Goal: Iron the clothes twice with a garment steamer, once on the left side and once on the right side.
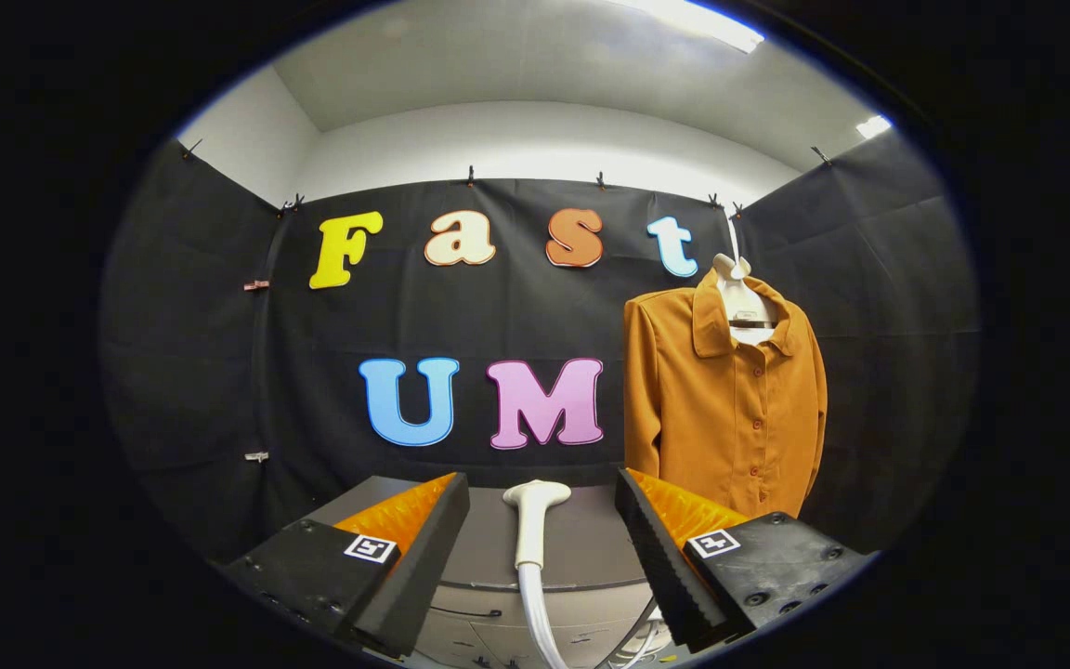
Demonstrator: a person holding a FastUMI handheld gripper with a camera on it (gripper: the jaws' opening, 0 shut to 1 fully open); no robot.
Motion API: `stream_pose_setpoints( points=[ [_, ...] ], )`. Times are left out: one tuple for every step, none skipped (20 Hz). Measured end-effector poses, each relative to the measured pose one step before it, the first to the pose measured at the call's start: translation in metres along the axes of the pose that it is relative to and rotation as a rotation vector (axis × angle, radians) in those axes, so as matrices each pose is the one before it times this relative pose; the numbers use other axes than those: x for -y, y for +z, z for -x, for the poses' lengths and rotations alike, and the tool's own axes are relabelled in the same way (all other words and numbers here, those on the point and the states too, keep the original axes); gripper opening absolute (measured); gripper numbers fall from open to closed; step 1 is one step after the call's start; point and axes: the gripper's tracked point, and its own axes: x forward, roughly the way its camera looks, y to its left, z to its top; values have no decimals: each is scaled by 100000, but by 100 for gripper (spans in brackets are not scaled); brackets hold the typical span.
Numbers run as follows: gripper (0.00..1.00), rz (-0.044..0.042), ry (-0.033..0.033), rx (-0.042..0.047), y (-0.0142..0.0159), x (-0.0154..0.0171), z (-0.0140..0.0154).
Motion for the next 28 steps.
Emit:
stream_pose_setpoints(
  points=[
    [98, 98, -176, -168, -108, 96, -58],
    [98, 36, -54, -125, -3, 27, 18],
    [98, -49, -129, 11, -36, -64, -29],
    [98, -28, -55, 62, 65, -53, 20],
    [98, 21, -96, 5, 36, -9, 12],
    [98, 47, -58, -1, -12, -73, 93],
    [98, 47, -134, -106, -53, -20, 32],
    [98, 63, -223, -165, -82, -53, -23],
    [98, 170, -364, -86, -37, -32, 23],
    [98, 116, 35, 123, -49, -173, 71],
    [98, -51, 48, 426, 68, -242, 54],
    [98, 34, -136, 87, -74, -163, 36],
    [98, 44, -580, 6, -66, -105, 108],
    [98, -43, -512, -58, -107, -83, 100],
    [98, -226, -531, -27, -59, -181, 54],
    [98, -441, -402, -251, -89, -283, -68],
    [98, -456, -383, -658, -288, -294, -102],
    [98, -244, -622, -841, -294, -218, -68],
    [98, -122, -596, -673, -237, -192, -60],
    [98, 30, -738, -556, -230, -200, -126],
    [98, 105, -738, -481, -260, -75, -129],
    [98, 138, -532, -587, -331, -114, -236],
    [98, 298, -497, -953, -393, -125, -303],
    [98, 433, -340, -1147, -505, -81, -402],
    [98, 462, -399, -1379, -554, 92, -625],
    [98, -49, -240, -1662, -578, 132, -665],
    [98, -485, -19, -1450, -467, 31, -853],
    [98, -666, 269, -1194, -485, 38, -913]
  ],
)
